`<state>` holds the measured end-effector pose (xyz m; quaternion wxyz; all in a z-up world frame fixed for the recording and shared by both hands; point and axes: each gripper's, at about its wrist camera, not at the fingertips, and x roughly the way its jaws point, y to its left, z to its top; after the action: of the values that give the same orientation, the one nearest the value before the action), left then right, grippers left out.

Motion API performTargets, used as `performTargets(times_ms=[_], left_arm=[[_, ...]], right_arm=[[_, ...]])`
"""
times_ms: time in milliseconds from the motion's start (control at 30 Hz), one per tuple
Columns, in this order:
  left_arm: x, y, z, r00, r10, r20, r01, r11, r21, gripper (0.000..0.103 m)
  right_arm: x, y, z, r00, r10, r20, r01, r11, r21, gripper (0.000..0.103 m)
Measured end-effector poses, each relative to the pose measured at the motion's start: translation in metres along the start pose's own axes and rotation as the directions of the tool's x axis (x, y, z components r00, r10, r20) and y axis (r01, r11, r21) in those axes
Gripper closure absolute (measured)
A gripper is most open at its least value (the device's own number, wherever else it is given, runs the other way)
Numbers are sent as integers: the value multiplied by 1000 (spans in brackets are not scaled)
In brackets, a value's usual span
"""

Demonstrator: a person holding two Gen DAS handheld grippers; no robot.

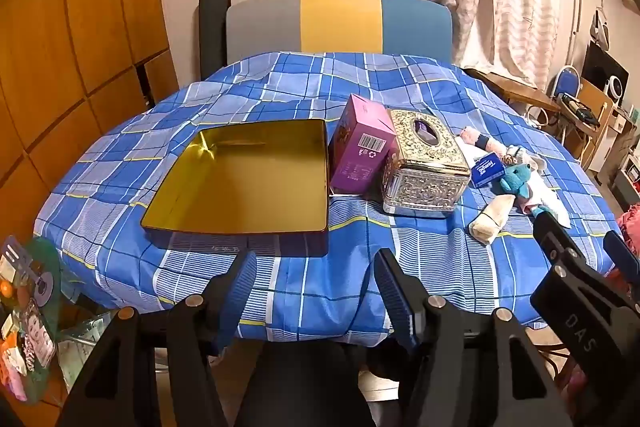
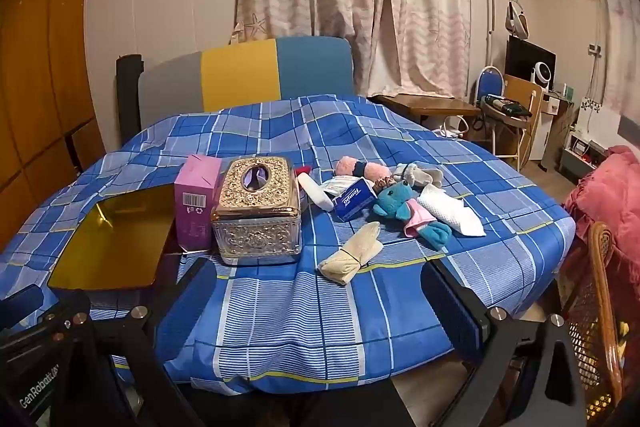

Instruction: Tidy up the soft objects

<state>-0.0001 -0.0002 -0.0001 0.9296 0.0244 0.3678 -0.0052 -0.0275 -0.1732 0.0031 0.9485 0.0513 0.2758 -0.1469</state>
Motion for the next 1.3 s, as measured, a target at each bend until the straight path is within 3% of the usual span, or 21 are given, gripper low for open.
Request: performTargets(times_ms=[1300], left_arm=[[4, -2, -3, 999, -35, -23, 35, 999, 4, 41]], right_arm=[[7, -3, -2, 1000, 7, -29, -7, 1000, 12, 0]])
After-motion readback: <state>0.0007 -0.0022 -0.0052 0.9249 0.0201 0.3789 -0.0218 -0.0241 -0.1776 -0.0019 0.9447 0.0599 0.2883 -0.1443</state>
